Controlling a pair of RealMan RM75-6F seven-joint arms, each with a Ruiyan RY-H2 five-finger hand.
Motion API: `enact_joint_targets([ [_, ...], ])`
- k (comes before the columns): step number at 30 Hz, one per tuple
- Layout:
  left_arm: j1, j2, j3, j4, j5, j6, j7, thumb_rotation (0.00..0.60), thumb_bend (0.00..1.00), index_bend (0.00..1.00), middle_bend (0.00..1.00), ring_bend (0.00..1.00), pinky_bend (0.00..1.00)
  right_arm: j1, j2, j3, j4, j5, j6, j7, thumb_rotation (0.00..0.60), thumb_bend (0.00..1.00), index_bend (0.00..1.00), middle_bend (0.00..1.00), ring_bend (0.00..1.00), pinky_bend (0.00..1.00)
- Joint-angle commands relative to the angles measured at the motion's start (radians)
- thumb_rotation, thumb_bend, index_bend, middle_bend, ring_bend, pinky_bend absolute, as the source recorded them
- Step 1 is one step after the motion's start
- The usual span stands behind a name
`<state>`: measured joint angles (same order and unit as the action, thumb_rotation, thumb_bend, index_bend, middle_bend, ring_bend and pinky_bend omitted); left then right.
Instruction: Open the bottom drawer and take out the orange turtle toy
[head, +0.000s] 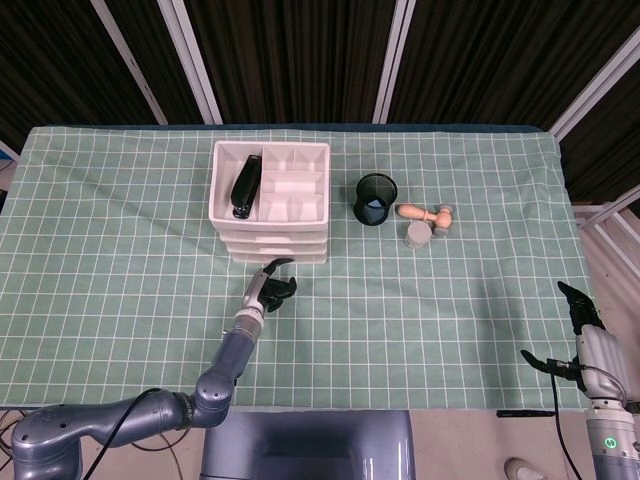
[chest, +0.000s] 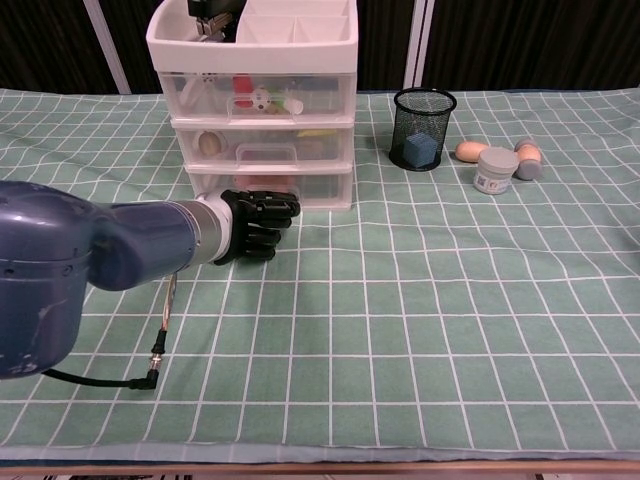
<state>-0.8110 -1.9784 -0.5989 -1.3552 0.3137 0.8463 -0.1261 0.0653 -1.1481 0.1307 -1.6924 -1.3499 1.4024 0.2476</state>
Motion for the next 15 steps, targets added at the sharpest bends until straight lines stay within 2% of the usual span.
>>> enact_joint_targets([
  [1, -0.003, 0.001, 0.001, 0.003, -0.006, -0.004, 0.003, 0.600, 0.56, 0.24, 1.00, 1.00, 1.00, 0.000, 0.000, 0.000, 0.000, 0.000, 0.000, 0.000, 0.600, 0.13, 0.00, 0.10, 0.00, 0.18],
  [10, -0.001, 0.009, 0.012, -0.005, -0.014, -0.014, 0.006, 0.600, 0.56, 0.28, 1.00, 1.00, 1.00, -0.001, 0.000, 0.001, 0.000, 0.001, 0.001, 0.000, 0.600, 0.13, 0.00, 0.10, 0.00, 0.18],
  [15, 0.018, 0.022, 0.034, -0.038, -0.002, -0.008, 0.006, 0.600, 0.56, 0.28, 1.00, 1.00, 1.00, -0.001, 0.000, 0.001, 0.000, 0.001, 0.001, 0.000, 0.600, 0.13, 0.00, 0.10, 0.00, 0.18],
])
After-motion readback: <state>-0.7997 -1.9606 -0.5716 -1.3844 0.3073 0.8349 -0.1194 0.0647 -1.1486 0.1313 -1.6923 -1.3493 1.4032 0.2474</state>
